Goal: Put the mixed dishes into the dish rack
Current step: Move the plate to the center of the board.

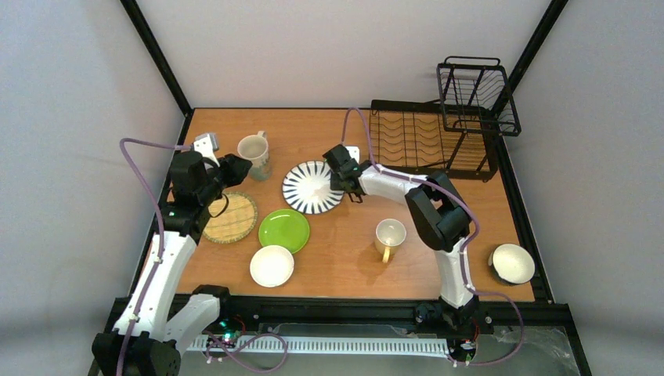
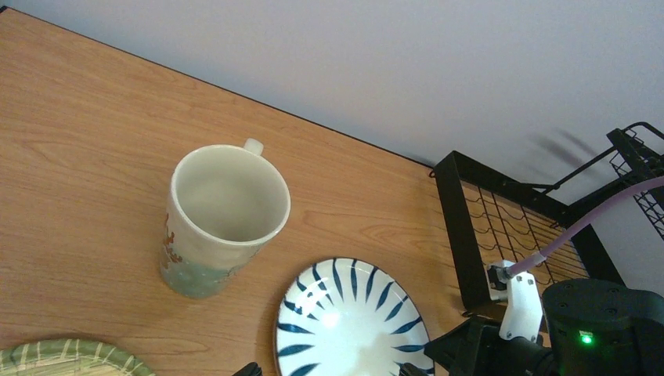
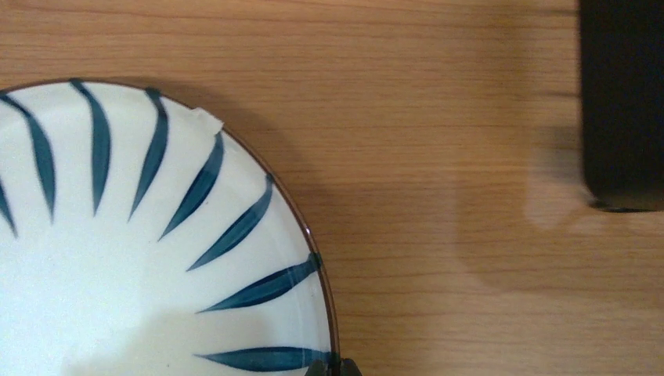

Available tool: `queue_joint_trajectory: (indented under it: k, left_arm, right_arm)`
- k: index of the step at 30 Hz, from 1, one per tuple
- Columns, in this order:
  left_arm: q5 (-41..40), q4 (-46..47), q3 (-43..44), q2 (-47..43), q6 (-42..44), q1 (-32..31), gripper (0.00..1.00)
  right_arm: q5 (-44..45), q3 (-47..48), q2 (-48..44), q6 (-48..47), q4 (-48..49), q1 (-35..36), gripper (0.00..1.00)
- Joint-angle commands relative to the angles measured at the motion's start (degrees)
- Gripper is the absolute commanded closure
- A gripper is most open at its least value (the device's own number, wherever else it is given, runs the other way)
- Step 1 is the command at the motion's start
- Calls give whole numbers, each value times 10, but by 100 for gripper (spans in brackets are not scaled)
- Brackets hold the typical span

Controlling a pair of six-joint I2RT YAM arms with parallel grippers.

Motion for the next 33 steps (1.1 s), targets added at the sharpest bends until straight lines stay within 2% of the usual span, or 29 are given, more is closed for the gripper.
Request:
queue_joint_trajectory:
  k: [1,3,5,8,10,12,24,33]
  left_arm:
    - [2,-20,25,-1,8,-3,0]
    - [1,-25,26,0,11,-3,0]
    - [1,-32,28,0,13,-3,0]
    - [1,-52,33,0,16,-3,0]
    - [2,-68,36,-2,19,-3,0]
    - [1,-86,41,-4,21,-3,0]
    - [-9,-149,60,-31,16,-3,0]
    - [-26,-179,62,-50,5,-3,0]
  right_arm:
    - [30,-41,0,-10,-84,-18,98]
    - [31,-43,1,-12,-83,-20,98]
    - [32,-43,4,-13,-83,-20,91]
    - [30,-46,1,-19,-79,-20,51]
    - [34,-47,-3,-19,-79,-20,33]
    - [38,-50,-10,-20,-79,-20,24]
    - [62,-59,-129,-60,-94,-5,21]
    - [21,-53,-178,-100,-122,44,21]
